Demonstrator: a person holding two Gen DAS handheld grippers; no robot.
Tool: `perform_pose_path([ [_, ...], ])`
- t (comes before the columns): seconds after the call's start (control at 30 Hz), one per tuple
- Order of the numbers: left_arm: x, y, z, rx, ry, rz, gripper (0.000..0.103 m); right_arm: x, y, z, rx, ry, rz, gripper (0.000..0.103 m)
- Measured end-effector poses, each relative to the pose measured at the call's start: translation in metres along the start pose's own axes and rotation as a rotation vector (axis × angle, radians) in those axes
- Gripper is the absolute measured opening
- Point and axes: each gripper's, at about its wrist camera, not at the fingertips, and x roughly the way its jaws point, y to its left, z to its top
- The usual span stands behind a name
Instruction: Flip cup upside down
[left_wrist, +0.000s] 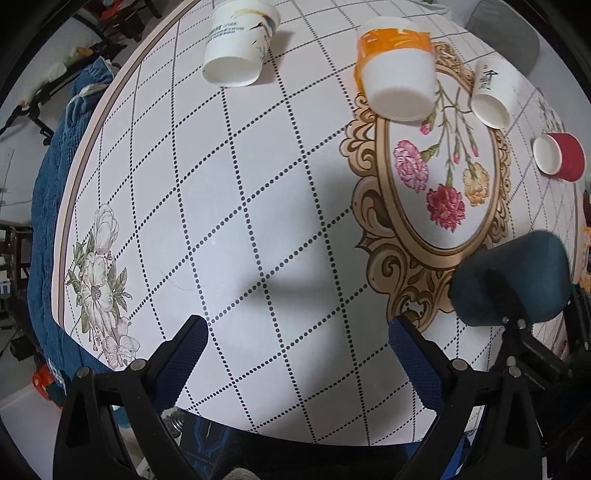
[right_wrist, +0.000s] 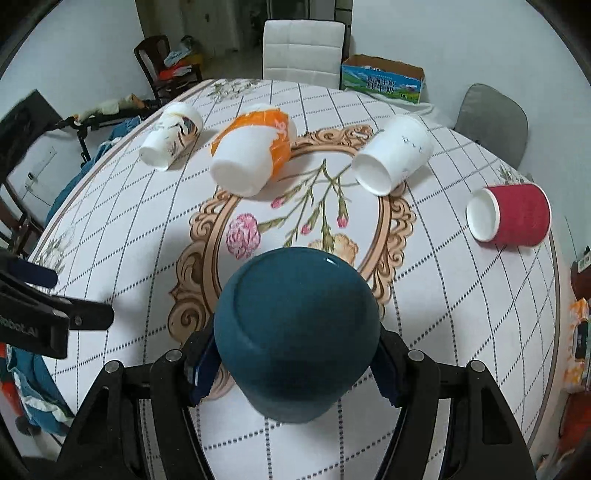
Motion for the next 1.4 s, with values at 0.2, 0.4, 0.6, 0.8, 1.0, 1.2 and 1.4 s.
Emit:
perform_pose_path([
  [0.2, -0.028, -0.010, -0.011, 0.020, -0.059, -0.011, 0.100, -0.012, 0.003, -0.003, 0.062, 0.051, 0.036, 0.090],
  [0.4, -0.057, -0.007, -0.027, 0.060, -0.134, -0.017, 0.100, -0.063, -0.007, -0.009, 0.136, 0.034, 0.009, 0.094],
  [0.6, -0.090, -0.015, -0.042, 0.107, -0.215, -0.012, 0.100, -0.124, -0.025, -0.022, 0.226, 0.010, -0.128, 0.097],
  [0.8, -0.121, -0.025, -0.058, 0.151, -0.297, -0.030, 0.102, -0.166, -0.029, -0.038, 0.295, -0.012, -0.197, 0.097],
  [1.0, -0.151, -0.025, -0.079, 0.212, -0.378, -0.033, 0.102, -0.203, -0.021, -0.050, 0.356, -0.050, -0.231, 0.097],
  [1.2, -0.189, -0.013, -0.114, 0.259, -0.458, -0.047, 0.102, -0.254, 0.005, -0.066, 0.393, -0.107, -0.265, 0.097],
  [1.4, -0.224, 0.002, -0.152, 0.280, -0.525, -0.074, 0.102, -0.315, 0.042, -0.085, 0.394, -0.168, -0.303, 0.097],
])
